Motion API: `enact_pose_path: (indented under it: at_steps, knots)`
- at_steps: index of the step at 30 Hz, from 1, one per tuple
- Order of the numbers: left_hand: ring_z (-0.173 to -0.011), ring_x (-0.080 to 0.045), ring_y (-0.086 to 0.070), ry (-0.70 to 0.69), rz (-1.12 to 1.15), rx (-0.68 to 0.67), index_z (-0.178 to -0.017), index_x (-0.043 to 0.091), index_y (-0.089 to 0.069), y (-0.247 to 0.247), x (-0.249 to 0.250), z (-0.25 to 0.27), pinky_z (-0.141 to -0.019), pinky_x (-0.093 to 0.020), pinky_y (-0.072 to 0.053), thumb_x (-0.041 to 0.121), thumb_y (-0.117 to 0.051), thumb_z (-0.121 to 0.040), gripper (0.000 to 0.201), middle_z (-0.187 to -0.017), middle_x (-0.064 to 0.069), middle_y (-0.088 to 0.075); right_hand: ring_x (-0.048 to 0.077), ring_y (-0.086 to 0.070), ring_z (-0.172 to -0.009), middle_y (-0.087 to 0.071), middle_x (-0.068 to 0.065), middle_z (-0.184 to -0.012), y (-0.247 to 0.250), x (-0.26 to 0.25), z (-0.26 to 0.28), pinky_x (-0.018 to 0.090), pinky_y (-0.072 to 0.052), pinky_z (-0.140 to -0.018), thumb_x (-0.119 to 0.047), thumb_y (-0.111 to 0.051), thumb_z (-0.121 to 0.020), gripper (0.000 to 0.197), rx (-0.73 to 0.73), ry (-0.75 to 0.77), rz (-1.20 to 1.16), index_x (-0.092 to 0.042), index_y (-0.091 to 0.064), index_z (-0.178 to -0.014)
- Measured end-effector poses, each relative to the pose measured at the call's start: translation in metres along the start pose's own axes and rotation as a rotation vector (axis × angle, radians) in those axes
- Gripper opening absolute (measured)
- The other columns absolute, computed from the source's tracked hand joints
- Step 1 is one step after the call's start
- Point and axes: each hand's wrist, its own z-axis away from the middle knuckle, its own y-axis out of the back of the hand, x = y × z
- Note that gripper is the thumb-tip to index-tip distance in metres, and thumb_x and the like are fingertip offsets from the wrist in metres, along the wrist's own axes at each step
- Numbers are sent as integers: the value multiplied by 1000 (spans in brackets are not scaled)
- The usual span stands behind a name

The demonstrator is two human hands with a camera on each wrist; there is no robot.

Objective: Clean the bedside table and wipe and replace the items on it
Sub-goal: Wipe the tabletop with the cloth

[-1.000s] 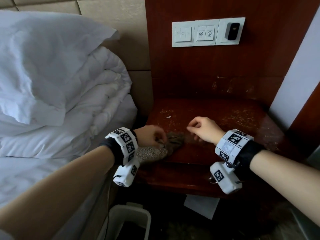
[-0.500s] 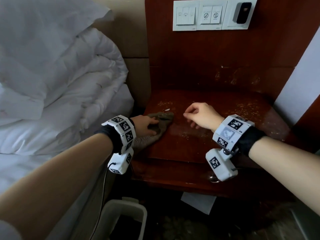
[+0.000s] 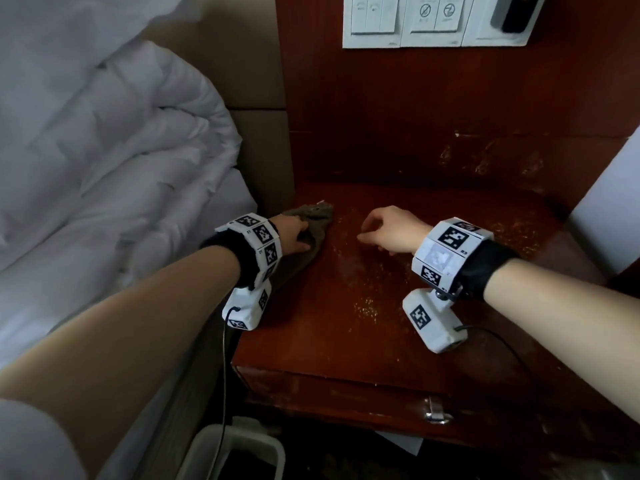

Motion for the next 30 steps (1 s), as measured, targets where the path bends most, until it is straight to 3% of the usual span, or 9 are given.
enact_pose_path:
  at_steps: [3, 4, 8, 12, 18, 22, 30]
  knots:
    - [-97, -25, -52, 70, 41, 18, -132, 1, -47, 7, -1, -25, -90, -35, -43, 31, -46, -97, 46, -113, -13, -58, 21, -57, -105, -61, 3, -111, 8, -2, -11, 30, -43, -86, -32, -62, -88, 39, -16, -3, 91, -13, -58, -122]
    - [-93, -23, -51, 98, 55, 16, -129, 1, -50, 8, -1, -31, -91, -35, -43, 31, -46, -97, 43, -114, -13, -60, 22, -55, -114, -58, 5, -123, 10, -2, -14, 29, -42, -89, -33, -62, -88, 42, -33, -6, 124, -14, -56, -125]
    - [-120, -28, -52, 189, 1, -16, -130, 2, -50, 10, 0, -45, -100, -33, -39, 29, -44, -98, 42, -134, -16, -52, 28, -44, -129, -42, 9, -144, 17, -2, -37, 36, -40, -103, -37, -63, -86, 63, -128, -17, 313, -17, -39, -142]
    - [-122, -32, -48, 206, 58, -26, -136, 1, -41, 11, -2, -48, -98, -34, -38, 31, -43, -99, 48, -138, -18, -45, 35, -32, -137, -25, 13, -152, 30, 5, -59, 46, -34, -110, -40, -68, -81, 84, -171, -52, 424, -21, -23, -149]
    - [-140, -34, -25, 181, 95, -10, -147, -1, -15, 14, -2, -56, -113, -37, -26, 29, -40, -100, 61, -154, -21, -15, 29, -31, -139, -23, 12, -154, 38, 22, -69, 38, -33, -111, -39, -70, -80, 88, -243, -37, 450, -20, -21, -150]
    - [-142, -33, -21, 159, 120, -16, -148, -2, -10, 27, 1, -68, -115, -36, -23, 30, -40, -100, 65, -155, -22, -13, 25, -19, -144, -11, 8, -158, 43, 38, -66, 35, -23, -115, -39, -70, -80, 90, -292, -16, 440, -22, -17, -151]
    - [-143, -32, -18, 119, 127, -10, -149, 1, -9, 20, -14, -86, -115, -36, -23, 34, -38, -100, 66, -156, -19, -8, 26, -19, -144, -10, 7, -159, 36, 10, -92, 35, -24, -114, -39, -74, -77, 98, -325, 43, 551, -23, -13, -151]
